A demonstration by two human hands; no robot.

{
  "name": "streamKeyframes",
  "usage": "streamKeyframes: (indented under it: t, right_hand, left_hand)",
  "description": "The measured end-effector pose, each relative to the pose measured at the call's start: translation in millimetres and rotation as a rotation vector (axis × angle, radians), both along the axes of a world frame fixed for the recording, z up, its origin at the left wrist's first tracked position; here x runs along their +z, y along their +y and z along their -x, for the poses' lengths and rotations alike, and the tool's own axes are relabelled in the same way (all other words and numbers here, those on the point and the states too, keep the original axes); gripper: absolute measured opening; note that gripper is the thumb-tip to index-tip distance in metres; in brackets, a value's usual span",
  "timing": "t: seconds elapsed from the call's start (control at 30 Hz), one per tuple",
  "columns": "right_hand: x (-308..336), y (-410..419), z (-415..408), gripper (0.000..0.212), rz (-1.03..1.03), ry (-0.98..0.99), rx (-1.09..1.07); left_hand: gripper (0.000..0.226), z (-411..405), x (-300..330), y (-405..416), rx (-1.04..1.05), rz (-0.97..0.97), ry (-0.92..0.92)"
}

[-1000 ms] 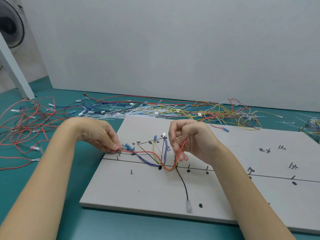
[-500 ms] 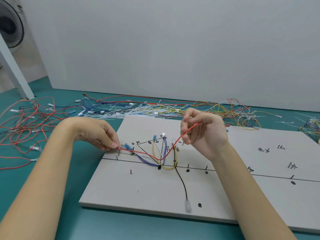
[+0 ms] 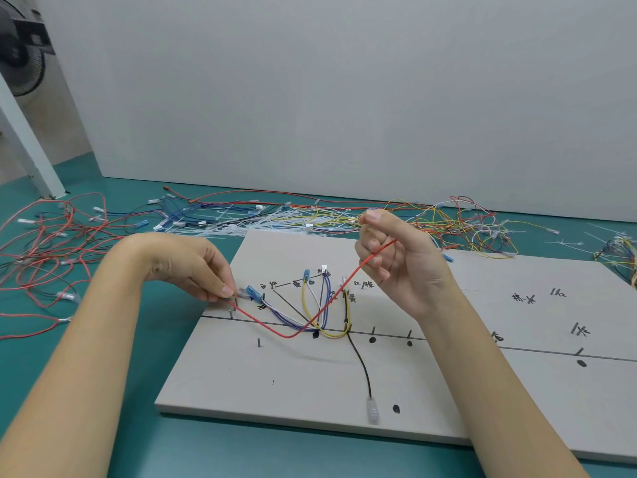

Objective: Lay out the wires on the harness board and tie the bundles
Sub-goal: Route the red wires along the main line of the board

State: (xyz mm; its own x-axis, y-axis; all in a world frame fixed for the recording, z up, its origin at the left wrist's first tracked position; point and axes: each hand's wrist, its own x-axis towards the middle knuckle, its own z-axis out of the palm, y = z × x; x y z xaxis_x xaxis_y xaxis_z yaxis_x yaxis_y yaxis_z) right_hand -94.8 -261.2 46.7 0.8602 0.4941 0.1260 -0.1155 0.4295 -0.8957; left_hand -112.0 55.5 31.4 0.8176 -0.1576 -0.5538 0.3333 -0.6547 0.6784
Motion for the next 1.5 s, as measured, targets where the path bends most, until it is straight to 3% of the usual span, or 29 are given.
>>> streamKeyframes:
  t: [0.23,0.4,0.63,0.83,0.9,1.1,1.5]
  right_hand:
    - [-1,1,0,0.005,-0.034,-0.015,0.026]
    - [2,-3,-3,0.026,-0.041,0.015,0.011]
    - [0,-5,-11,0.036,-0.161,0.150,-0.292]
    - [-2,-10,-13,0.035,-0.222,0.210,-0.357]
    - [-3,-10,-14,0.034,-0.197,0.221,-0.365]
    - [-6,-9,-15,0.035,-0.074,0.232,-0.398]
    - [-7,-7,-15,0.033,0.212,0.145,-0.477]
  left_hand:
    - [0.002,0,-3,-6,0.013,-0.012,0.032]
    - [0.005,-1,-3,-5,0.017,-0.004,0.050]
    - [0.007,-1,-4,-3,0.026,0.025,0.044]
    - [0.014,-1,-4,-1,0.053,0.089,0.022]
    - [0.006,-1,-5,0,0.047,0.091,0.024]
    - [0.014,-2,-6,2,0.027,0.092,0.052]
    - [0.009,-2,-5,-6,0.091,-0.019,0.048]
